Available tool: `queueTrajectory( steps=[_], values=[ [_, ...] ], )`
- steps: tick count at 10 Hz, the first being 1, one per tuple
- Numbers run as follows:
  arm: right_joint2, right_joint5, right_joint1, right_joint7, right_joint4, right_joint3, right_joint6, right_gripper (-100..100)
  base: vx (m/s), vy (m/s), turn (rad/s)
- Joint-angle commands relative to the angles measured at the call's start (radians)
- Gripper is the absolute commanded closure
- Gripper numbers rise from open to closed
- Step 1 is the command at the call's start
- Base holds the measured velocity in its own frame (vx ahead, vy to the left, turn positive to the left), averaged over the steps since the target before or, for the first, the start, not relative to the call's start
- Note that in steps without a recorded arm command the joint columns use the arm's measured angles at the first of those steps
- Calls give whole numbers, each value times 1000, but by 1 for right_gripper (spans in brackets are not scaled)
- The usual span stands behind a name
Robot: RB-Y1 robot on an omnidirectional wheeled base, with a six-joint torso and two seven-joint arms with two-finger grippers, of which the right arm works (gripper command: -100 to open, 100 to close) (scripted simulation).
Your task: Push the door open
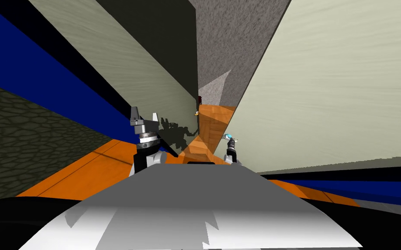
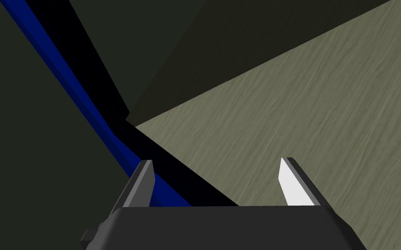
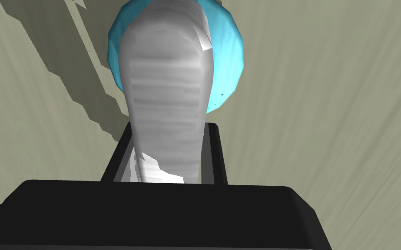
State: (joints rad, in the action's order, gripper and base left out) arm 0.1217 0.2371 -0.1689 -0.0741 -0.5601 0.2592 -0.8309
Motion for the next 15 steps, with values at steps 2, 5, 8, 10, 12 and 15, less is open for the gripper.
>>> queueTrajectory(
  steps=[2, 5, 8, 10, 12, 15],
  values=[
    [12, 24, -48, -31, 66, 42, -41, 100, 142, -21, -56],
    [-4, 47, -60, -70, 74, 79, -46, 100, 183, -8, -59],
    [-15, 63, -69, -100, 81, 106, -49, 100, 188, -27, -57],
    [-28, 81, -79, -132, 87, 136, -52, 100, 173, -1, -76],
    [-37, 93, -85, -153, 92, 155, -54, 100, 181, 18, -69],
    [-48, 107, -93, -178, 97, 178, -57, 100, 181, -13, -50]
  ],
)
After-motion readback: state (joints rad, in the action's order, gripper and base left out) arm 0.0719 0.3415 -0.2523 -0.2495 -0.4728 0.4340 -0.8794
